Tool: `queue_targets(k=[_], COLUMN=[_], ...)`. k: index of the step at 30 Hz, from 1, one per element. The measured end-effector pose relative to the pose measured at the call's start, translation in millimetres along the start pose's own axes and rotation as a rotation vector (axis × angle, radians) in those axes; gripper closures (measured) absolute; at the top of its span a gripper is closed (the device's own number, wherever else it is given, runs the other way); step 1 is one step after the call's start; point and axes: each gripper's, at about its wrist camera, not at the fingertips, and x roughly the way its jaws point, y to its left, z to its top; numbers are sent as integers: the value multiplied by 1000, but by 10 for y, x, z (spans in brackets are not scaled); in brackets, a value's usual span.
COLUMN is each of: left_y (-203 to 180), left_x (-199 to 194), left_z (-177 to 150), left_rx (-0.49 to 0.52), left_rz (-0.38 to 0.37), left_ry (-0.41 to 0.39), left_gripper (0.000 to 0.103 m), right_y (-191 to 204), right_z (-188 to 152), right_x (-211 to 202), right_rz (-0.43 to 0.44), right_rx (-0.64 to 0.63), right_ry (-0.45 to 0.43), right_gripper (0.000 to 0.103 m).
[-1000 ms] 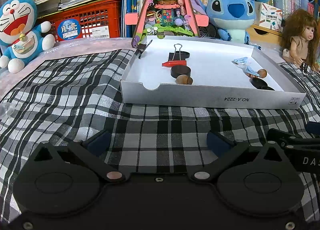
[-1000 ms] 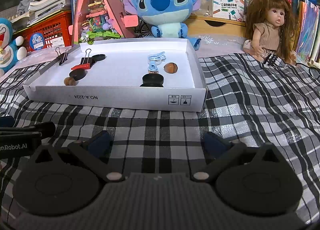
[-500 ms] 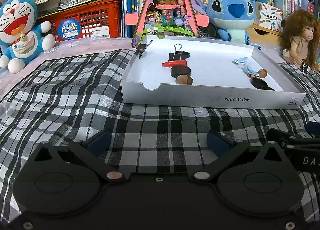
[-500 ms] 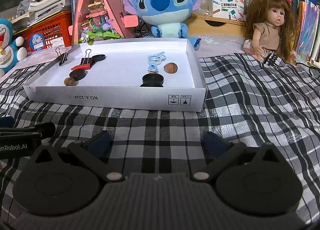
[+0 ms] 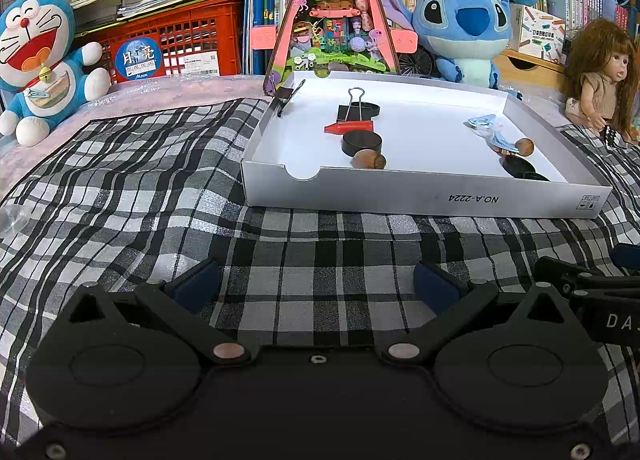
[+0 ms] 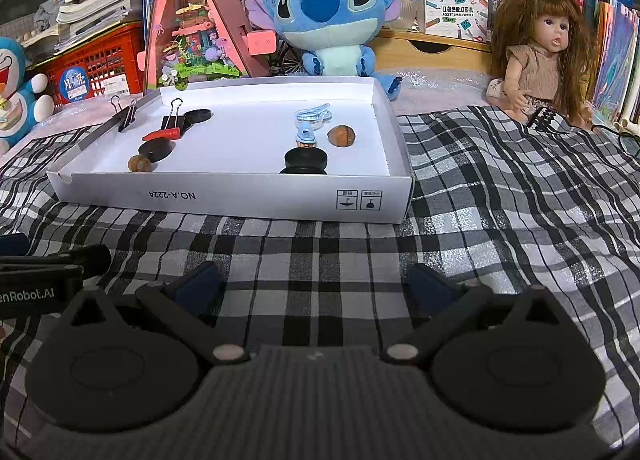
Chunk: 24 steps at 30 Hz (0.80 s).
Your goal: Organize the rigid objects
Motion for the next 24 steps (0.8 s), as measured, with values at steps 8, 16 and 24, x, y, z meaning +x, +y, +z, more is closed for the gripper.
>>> queue_targets(k=[8,16,24], left_y=[-6,-6,-8], left_x=[3,4,3], left_z=[2,1,0], left_rx=[2,3,4], left_rz=[2,3,4], left_ry=[0,0,0], left_gripper=[0,0,0], right_y=[-2,-7,-5], right_z=[0,2,0], right_x=[-3,-5,-4], right_rz=[4,5,5], right_rx=[6,9,9], right_ry=[-2,-2,-3], right_gripper=[0,0,0])
